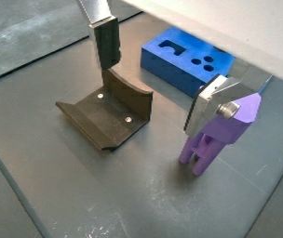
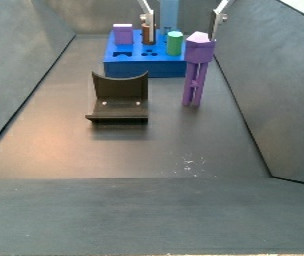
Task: Pick up the 3 prong object. Move up. Move to above the board. Insert the 3 prong object.
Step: Pick up the 3 prong object.
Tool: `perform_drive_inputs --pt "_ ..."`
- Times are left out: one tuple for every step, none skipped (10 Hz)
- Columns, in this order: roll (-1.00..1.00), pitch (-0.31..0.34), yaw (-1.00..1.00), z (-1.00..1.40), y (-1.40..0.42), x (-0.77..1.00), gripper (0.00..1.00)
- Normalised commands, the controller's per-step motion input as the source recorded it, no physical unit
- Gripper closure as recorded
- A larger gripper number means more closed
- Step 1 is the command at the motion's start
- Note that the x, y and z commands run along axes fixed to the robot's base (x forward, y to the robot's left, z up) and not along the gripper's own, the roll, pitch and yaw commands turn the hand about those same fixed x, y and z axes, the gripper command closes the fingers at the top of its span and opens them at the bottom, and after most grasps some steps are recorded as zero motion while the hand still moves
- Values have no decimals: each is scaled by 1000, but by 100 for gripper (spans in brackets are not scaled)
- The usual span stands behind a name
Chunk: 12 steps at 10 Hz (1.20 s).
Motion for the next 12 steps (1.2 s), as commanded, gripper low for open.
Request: perform_drive_inputs --pt "176 -81 -57 -169 -220 -311 0" --pt "153 -117 -157 -369 -94 -623 0" --pt "180 -114 0 -649 -31 -637 0" --pt "69 -96 0 -266 0 -546 0" --pt "31 -106 0 -211 106 -634 0" --pt "0 -90 0 -9 146 -571 0" --pt "-64 -139 -17 26 0 -311 0" --pt "-97 -136 -69 0 -86 0 0" --pt "-70 -126 0 -66 -200 109 0" --pt "-46 -140 220 -54 -291 31 0" --pt "-101 -176 303 -137 -289 14 0" --pt "-90 -180 286 -131 -271 0 0"
